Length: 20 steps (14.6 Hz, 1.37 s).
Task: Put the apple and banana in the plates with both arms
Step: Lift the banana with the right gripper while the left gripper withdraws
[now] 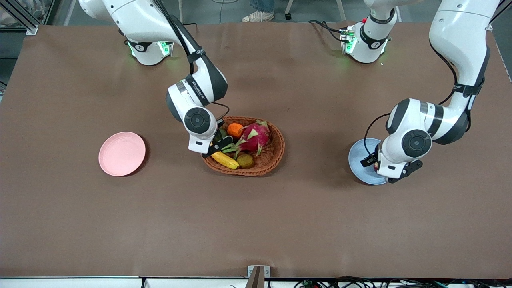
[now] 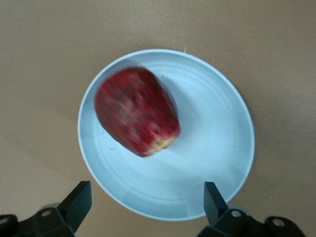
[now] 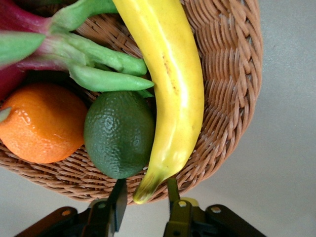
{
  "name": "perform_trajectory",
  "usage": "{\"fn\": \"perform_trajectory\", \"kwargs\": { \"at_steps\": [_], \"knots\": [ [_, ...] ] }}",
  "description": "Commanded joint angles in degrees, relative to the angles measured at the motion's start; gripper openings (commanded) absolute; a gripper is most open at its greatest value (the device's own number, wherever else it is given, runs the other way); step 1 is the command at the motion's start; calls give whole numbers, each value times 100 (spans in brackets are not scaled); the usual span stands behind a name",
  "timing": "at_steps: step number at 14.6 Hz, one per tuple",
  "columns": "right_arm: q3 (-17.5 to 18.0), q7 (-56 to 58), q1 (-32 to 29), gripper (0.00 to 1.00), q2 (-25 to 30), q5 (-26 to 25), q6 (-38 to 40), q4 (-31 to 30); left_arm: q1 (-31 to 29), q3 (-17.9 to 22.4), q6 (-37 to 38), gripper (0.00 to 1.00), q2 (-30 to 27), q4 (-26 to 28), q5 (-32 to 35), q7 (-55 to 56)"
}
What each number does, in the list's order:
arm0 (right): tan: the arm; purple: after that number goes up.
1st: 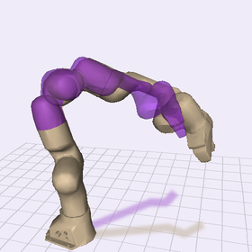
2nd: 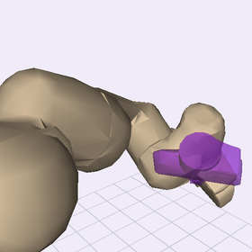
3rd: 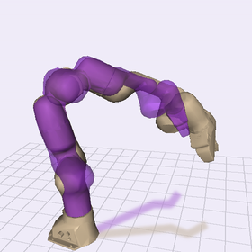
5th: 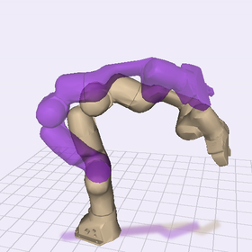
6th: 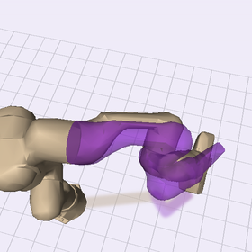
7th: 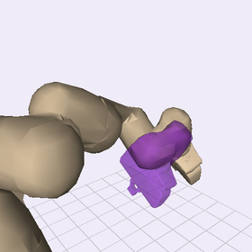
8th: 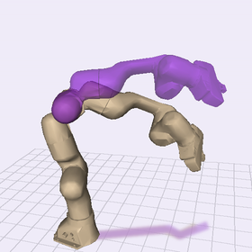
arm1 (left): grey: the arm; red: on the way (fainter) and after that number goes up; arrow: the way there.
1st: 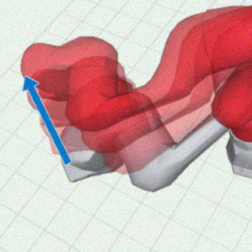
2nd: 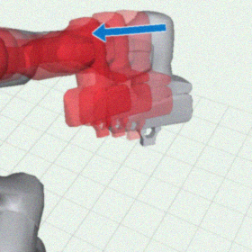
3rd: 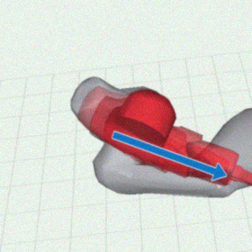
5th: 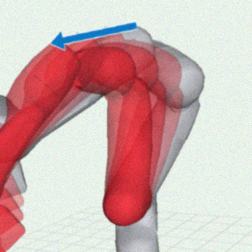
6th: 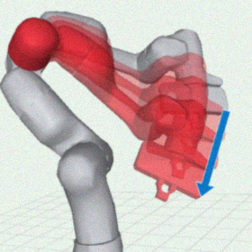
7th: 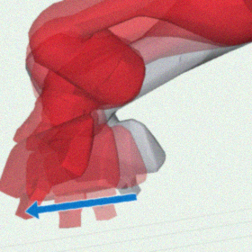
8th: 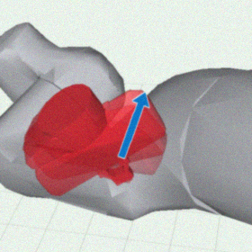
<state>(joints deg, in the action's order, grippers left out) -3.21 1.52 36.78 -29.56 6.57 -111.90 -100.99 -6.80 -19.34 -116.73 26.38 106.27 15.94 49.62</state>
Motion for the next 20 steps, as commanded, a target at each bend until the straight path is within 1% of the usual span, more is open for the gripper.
{"fn": "perform_trajectory", "kwargs": {
  "at_steps": [1,4,5,6,8,10,12,14,17,20],
  "knots": [
    [-40,-37,110,32,-6,-60,1,-17,144,-9,588,100,-107,-395,49,13],
    [-40,-20,110,16,-6,-60,28,-9,250,-17,1089,100,-186,-843,40,-93],
    [-40,-11,102,10,-6,-60,37,0,232,-78,1178,100,-221,-992,32,-171],
    [-40,-37,75,6,-6,-60,28,9,197,-148,1257,100,-273,-1124,23,-294],
    [-40,-46,49,2,3,-60,28,44,180,-149,1433,100,-300,-1493,23,-627],
    [-40,-55,22,0,11,-51,37,62,92,-114,1679,100,-379,-1818,14,-1154],
    [-49,-64,14,0,73,-42,45,70,-118,-140,1793,100,-475,-2047,5,-1848],
    [-57,-64,14,0,160,-25,203,166,-329,-167,1855,100,-677,-2092,-21,-2472],
    [-92,-73,-30,0,275,10,965,683,-436,-132,2030,100,-1125,-2101,-266,-3255],
    [-92,-310,-337,0,319,28,1932,1378,-620,-132,2311,100,-1538,-2101,-776,-3660]
  ]
}}
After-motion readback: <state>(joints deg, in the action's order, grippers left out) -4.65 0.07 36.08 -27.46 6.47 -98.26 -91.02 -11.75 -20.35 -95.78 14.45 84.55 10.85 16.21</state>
